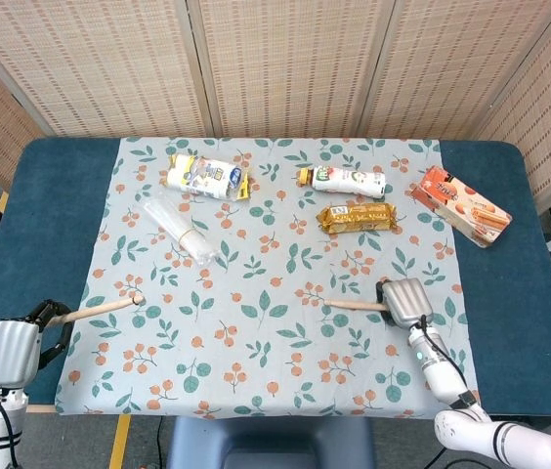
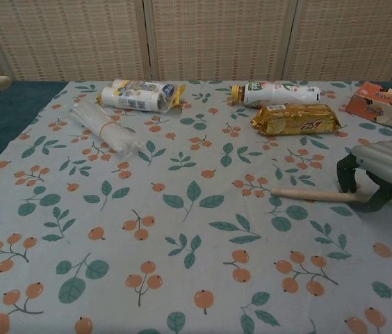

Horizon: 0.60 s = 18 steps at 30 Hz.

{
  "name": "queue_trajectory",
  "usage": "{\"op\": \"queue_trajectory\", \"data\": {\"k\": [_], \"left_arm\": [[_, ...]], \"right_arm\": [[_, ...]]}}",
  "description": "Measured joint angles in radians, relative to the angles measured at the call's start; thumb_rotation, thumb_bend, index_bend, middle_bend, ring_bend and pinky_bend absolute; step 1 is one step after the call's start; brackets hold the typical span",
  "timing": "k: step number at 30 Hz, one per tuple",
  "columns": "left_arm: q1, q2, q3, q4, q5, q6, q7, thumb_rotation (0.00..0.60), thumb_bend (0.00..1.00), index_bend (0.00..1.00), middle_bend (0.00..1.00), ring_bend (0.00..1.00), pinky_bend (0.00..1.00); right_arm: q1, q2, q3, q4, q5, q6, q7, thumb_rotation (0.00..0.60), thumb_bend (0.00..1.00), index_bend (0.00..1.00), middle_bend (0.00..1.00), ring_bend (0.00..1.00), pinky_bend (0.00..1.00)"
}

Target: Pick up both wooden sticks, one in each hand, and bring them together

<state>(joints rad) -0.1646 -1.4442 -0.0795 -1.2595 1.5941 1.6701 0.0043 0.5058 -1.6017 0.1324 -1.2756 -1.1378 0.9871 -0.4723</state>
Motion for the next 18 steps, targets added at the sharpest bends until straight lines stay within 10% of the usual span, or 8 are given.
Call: {"op": "queue_trajectory", "data": {"k": [11, 18], "left_arm": [[0.002, 0.002, -0.005, 0.000, 0.000, 0.001, -0.010, 0.600, 0.46, 0.77, 0.90, 1.00, 1.00], [0.003, 0.002, -0.007, 0.002, -0.002, -0.002, -0.009, 0.600, 0.46, 0.77, 0.90, 1.00, 1.00]], "right_arm": [[0.014, 0.005, -0.012, -0.058, 0.076, 0.014, -0.135, 0.600, 0.16, 0.54, 0.50, 0.85, 1.00], [0.016, -0.004, -0.023, -0.054, 0.085, 0.028, -0.146, 0.600, 0.35, 0.59, 0.54, 0.85, 1.00]]}}
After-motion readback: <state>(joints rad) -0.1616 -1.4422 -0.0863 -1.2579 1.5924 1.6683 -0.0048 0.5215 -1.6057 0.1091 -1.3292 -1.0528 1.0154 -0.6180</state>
